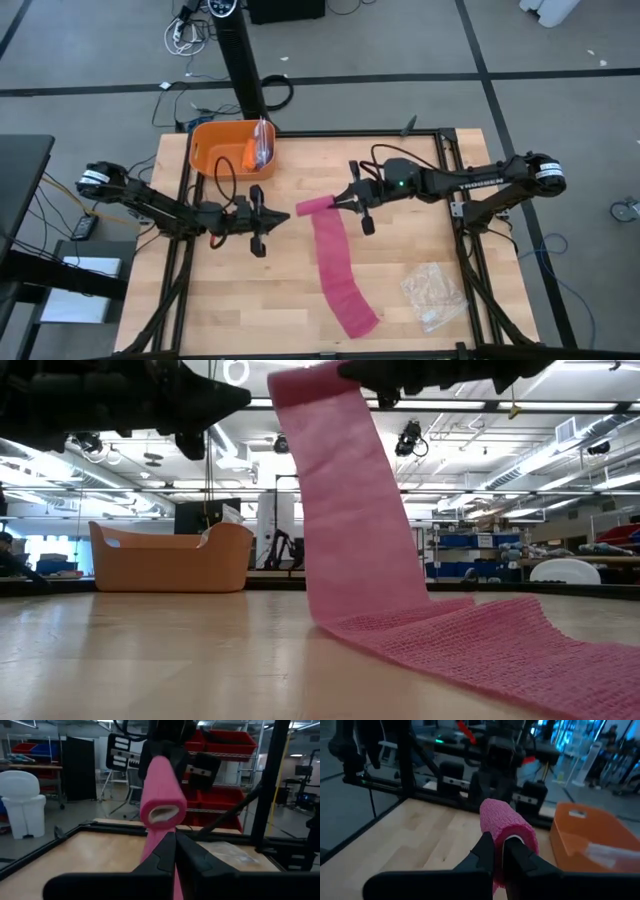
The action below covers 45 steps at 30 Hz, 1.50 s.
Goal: Roll bandage
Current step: Roll the pink bandage
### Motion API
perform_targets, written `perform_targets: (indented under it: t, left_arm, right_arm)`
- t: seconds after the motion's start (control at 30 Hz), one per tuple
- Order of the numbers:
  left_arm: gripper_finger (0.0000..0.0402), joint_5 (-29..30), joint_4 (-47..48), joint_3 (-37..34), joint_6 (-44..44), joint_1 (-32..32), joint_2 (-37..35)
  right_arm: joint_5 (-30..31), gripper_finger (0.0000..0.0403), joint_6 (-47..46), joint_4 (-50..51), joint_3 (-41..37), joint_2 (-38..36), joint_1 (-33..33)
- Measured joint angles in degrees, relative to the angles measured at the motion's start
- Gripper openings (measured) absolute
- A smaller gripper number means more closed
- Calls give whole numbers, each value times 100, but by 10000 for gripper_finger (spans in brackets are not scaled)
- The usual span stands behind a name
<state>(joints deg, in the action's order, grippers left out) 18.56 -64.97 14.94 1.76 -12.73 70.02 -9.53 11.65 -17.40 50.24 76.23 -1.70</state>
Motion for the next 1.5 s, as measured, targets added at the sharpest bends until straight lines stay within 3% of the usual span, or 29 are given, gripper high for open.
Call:
perform_targets:
  t: [0.17, 0.4, 0.6, 0.8, 0.93, 1.23, 1.5]
  left_arm:
    - [37, -30, -1, 187, -105, 0, 0]
    - [95, -24, 83, 489, -866, -9, 193]
    - [117, 379, 331, 611, -1037, 32, 251]
    - [117, 359, 317, 611, -610, 270, 251]
    - [117, 6, 312, 616, -285, 469, 256]
    - [115, -152, 176, 638, -239, 577, 256]
    - [53, -334, 353, 827, -435, 583, 254]
  right_arm:
    - [430, 13, 187, -82, 0, 0, 202]
    - [612, 13, 198, -133, 0, 0, 235]
    - [788, 13, 118, -121, -2, -2, 230]
    - [910, 13, 62, -172, -2, -2, 230]
    - [862, 13, 56, -233, 0, 0, 235]
    - [865, 13, 56, -254, 0, -7, 232]
    - [822, 13, 39, -246, 0, -26, 235]
